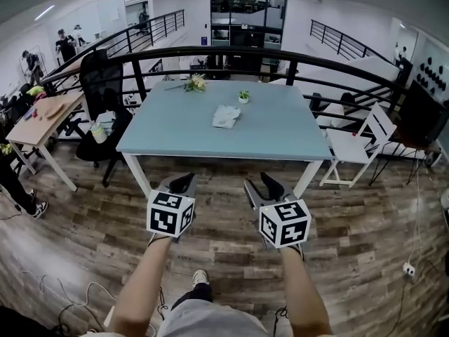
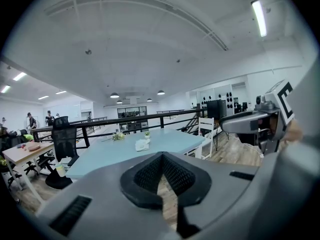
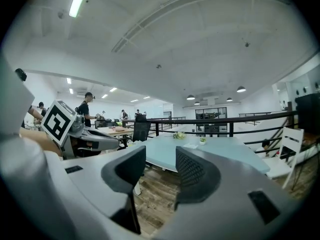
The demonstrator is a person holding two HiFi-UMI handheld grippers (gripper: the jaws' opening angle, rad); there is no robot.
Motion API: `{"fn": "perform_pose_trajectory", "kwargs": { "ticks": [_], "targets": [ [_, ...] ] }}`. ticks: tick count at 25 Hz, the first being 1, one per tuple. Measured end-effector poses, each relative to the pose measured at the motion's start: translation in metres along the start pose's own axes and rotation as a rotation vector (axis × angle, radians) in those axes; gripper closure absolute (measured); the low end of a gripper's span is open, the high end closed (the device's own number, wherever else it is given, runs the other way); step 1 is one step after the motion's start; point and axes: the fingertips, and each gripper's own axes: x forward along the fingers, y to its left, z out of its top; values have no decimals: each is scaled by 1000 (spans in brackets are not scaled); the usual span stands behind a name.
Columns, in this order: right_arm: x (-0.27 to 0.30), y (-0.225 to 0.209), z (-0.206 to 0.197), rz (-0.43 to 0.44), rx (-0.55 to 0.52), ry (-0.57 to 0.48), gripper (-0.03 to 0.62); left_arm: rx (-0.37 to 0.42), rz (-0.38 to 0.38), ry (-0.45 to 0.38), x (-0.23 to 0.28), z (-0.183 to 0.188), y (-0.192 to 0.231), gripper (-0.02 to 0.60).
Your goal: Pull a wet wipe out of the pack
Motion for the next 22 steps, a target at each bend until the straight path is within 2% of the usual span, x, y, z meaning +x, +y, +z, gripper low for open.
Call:
{"fn": "perform_pose_trajectory", "kwargs": {
  "ticks": [12,22],
  "targets": [
    [53,-28,0,-6,20,3,359,-13,22,19,47,-4,38,591],
    [141,-51,17,-19,22,16,342,-33,41,17,104,7,108,591]
  ]
}}
